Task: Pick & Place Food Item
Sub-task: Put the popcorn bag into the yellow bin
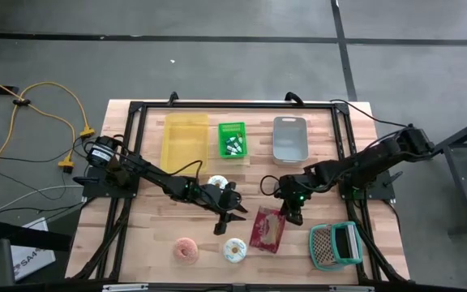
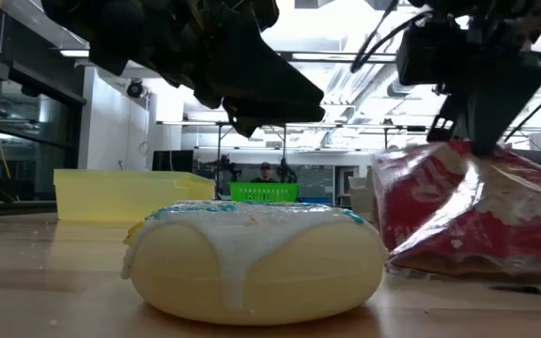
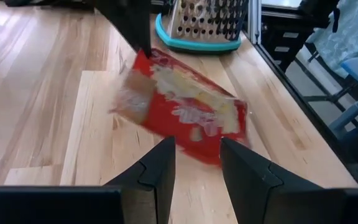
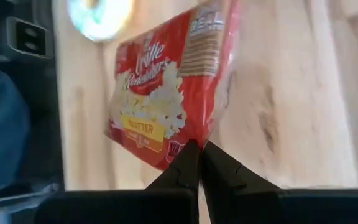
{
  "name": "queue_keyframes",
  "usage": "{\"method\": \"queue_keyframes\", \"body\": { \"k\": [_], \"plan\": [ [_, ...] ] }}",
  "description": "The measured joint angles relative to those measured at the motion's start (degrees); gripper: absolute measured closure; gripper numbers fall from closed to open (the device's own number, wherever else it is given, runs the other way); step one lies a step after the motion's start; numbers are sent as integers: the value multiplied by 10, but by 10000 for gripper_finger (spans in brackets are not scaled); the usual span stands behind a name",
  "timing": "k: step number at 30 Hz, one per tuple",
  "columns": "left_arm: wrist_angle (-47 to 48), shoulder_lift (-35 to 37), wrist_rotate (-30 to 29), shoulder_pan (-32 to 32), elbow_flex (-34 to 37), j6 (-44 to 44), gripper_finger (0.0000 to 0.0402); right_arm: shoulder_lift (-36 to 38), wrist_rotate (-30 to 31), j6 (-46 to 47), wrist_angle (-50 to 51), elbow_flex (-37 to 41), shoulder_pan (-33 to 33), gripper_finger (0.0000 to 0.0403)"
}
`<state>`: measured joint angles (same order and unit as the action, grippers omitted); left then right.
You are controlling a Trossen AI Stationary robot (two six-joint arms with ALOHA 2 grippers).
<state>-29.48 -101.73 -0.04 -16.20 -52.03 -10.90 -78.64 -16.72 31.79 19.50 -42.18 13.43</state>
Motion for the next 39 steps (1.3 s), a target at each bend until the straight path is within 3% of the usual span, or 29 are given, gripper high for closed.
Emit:
{"method": "queue_keyframes", "body": {
  "k": [15,39],
  "plan": [
    [-17,0,0,1,0,-5,280,72,38,-15,5,0,8,401],
    [-32,0,0,4,0,-31,280,71,62,-11,-4,0,46,401]
  ]
}}
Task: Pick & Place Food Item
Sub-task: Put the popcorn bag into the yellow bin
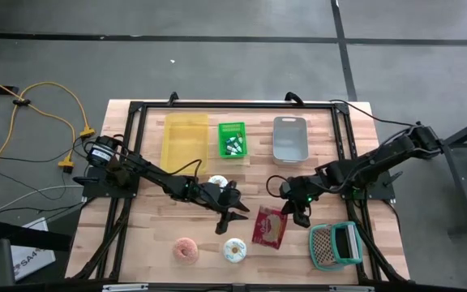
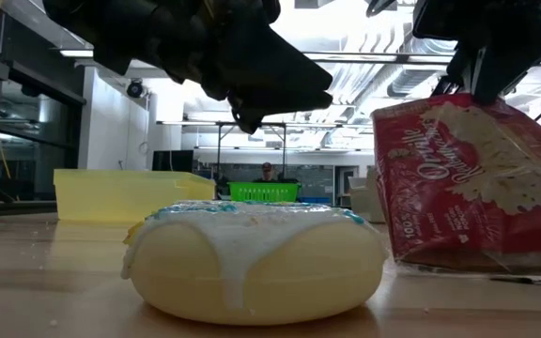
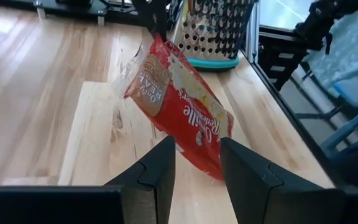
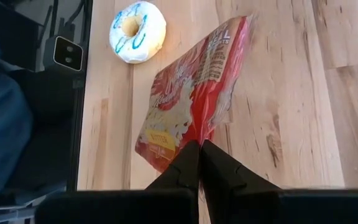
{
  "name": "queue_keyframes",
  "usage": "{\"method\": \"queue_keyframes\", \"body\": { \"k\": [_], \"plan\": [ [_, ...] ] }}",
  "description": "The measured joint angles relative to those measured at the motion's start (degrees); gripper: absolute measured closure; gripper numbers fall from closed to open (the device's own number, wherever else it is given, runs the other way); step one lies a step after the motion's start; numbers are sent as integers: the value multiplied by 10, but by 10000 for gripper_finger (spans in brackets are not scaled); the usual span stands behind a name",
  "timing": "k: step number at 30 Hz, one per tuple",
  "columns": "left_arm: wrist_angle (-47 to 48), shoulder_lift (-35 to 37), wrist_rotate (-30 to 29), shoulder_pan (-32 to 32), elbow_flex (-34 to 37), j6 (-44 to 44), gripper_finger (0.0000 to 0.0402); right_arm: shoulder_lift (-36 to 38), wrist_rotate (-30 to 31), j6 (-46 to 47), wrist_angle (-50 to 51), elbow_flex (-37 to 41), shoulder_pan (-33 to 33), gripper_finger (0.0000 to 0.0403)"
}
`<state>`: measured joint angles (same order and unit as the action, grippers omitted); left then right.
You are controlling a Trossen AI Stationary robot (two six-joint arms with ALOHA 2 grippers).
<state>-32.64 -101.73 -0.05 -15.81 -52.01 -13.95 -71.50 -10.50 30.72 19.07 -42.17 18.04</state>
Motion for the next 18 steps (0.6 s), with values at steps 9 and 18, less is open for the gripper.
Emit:
{"method": "queue_keyframes", "body": {
  "k": [9,18],
  "plan": [
    [6,0,-33,15,0,-71,280,0,-1,-4,-9,0,0,401],
    [17,-2,-15,44,0,-114,254,0,-1,-6,-9,0,0,401]
  ]
}}
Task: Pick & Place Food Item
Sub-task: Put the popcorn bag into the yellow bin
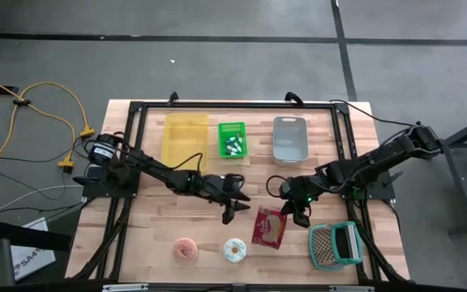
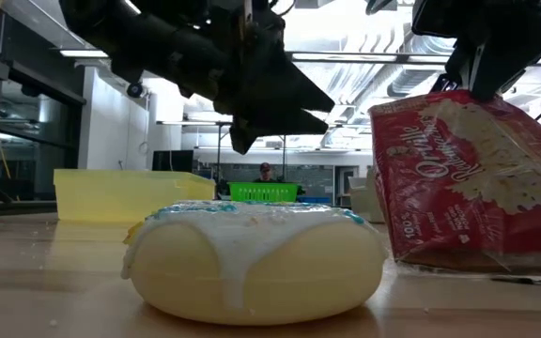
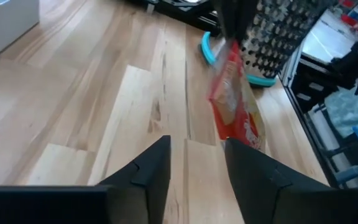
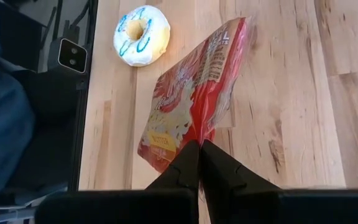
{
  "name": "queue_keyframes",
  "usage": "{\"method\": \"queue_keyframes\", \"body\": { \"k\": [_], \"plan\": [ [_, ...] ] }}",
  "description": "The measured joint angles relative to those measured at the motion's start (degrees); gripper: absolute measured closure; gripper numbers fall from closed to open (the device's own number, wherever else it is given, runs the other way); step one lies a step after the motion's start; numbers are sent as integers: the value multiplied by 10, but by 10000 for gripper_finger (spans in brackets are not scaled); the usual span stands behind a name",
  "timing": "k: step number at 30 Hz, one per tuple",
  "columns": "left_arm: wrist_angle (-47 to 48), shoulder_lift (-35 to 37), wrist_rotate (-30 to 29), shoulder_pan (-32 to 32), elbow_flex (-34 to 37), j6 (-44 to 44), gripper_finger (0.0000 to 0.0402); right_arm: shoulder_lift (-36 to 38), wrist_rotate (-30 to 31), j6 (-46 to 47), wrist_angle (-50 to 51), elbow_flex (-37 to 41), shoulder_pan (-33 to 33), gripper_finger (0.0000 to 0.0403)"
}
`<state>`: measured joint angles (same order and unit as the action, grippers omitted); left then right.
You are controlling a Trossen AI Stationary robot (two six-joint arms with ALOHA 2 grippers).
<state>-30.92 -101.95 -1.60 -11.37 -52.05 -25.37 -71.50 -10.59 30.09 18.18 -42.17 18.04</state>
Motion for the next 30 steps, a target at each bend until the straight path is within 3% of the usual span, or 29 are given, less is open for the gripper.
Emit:
{"method": "queue_keyframes", "body": {
  "k": [9,16,30],
  "plan": [
    [-6,0,39,19,0,-37,192,0,7,-11,-11,0,0,401],
    [-54,0,62,18,0,-43,188,2,17,-19,-17,0,0,401],
    [-51,0,57,3,0,-31,188,23,30,-21,-26,0,0,401]
  ]
}}
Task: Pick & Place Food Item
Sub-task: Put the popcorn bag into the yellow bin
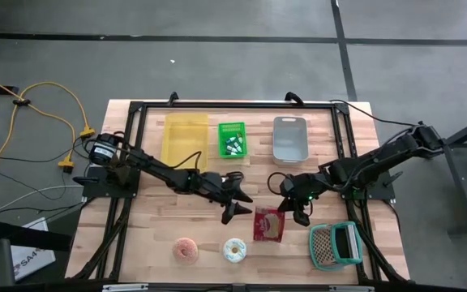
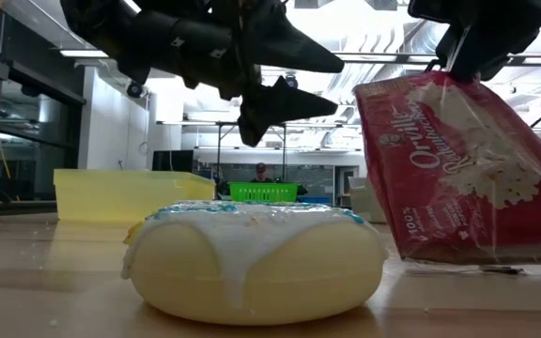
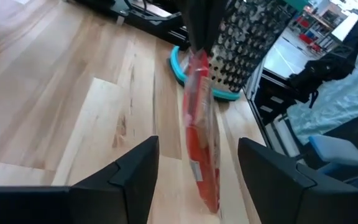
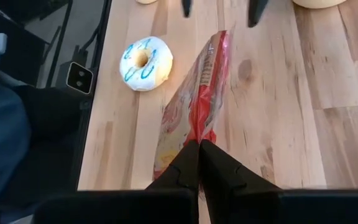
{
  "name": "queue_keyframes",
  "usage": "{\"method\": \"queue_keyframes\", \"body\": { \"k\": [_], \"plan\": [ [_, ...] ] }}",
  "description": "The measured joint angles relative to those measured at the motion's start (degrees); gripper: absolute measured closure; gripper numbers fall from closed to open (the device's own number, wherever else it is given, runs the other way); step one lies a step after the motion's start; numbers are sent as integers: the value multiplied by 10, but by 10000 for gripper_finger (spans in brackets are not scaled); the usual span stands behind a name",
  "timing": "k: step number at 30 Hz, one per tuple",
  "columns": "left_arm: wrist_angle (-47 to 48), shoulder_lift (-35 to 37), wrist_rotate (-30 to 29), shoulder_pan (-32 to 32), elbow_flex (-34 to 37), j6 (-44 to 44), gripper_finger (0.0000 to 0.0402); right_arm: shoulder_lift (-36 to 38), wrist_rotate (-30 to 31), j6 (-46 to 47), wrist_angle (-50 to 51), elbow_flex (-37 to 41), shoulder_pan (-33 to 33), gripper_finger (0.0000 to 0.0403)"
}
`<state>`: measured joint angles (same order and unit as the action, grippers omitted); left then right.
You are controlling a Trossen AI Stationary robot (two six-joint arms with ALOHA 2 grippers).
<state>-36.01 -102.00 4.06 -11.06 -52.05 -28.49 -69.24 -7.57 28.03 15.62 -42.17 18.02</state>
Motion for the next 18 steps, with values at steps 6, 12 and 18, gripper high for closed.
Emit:
{"method": "queue_keyframes", "body": {
  "k": [6,12,18],
  "plan": [
    [0,0,-25,-6,0,8,188,1,0,0,0,0,0,401],
    [0,0,-29,-6,0,15,188,1,0,0,0,0,0,401],
    [-26,-19,-29,-6,0,17,188,1,0,-2,0,0,0,401]
  ]
}}
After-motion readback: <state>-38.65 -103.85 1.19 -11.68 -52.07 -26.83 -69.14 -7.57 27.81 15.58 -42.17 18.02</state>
